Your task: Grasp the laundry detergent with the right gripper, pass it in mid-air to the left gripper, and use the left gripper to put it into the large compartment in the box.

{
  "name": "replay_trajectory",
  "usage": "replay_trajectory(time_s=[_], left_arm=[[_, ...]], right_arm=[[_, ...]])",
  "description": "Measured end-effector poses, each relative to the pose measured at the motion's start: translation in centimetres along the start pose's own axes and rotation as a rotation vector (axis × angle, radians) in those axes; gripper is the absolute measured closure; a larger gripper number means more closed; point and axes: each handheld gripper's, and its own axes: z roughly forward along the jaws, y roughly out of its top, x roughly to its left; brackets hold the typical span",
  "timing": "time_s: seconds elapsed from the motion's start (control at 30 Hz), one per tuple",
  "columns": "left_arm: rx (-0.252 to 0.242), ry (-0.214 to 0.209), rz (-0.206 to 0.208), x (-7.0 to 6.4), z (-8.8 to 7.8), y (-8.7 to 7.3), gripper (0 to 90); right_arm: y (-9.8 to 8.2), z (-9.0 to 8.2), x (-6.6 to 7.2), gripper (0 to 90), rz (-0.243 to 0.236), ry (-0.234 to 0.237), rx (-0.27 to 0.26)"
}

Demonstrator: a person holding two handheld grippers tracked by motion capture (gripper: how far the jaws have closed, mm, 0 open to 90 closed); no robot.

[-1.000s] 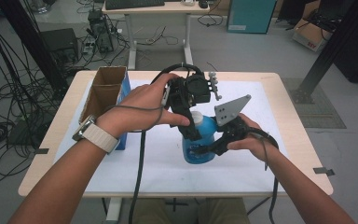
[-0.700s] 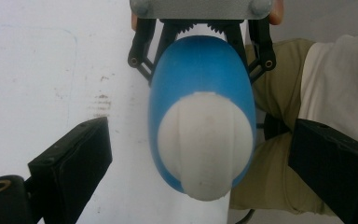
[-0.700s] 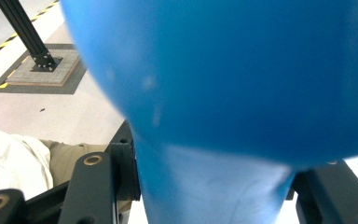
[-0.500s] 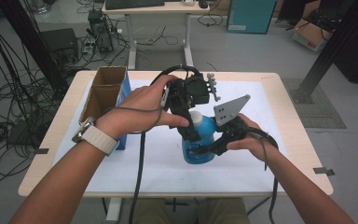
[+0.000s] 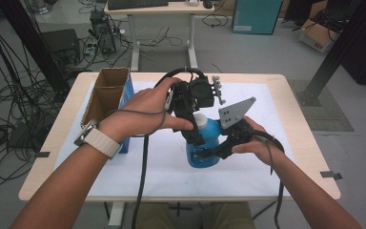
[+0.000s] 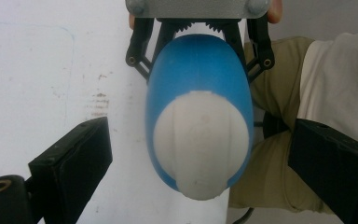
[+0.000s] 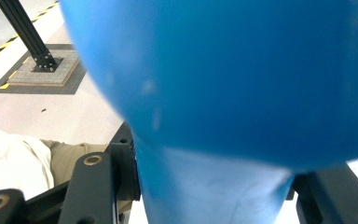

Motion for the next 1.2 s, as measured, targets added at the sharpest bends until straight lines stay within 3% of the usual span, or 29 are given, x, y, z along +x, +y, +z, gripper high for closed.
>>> replay_trajectory(time_s=[0.2, 0.33, 0.6, 1.03, 1.13, 1.2], left_arm=[[-0.001, -0.010, -0.011, -0.03, 0.05, 0.02, 6.6], [0.012, -0.006, 0.005, 0.06, 0.01, 0.04, 6.7], [-0.003, -0.010, -0.016, -0.04, 0.08, -0.03, 6.7], [0.014, -0.008, 0.004, 0.02, 0.10, 0.03, 6.7], [0.002, -0.010, -0.011, -0.06, 0.16, -0.01, 6.7], [0.015, -0.008, 0.006, 0.04, 0.09, -0.01, 6.7]], right_arm=[[-0.02, -0.08, -0.03, 43.5, 0.006, -0.001, 0.002], [-0.03, -0.09, -0.06, 43.5, 0.011, 0.000, 0.004], [-0.05, -0.02, -0.09, 43.6, 0.007, -0.003, 0.003], [-0.08, 0.00, -0.08, 43.5, 0.007, 0.000, 0.006], [-0.11, 0.07, -0.07, 43.5, 0.012, 0.004, 0.007], [-0.11, 0.09, -0.09, 43.5, 0.013, 0.006, 0.011]])
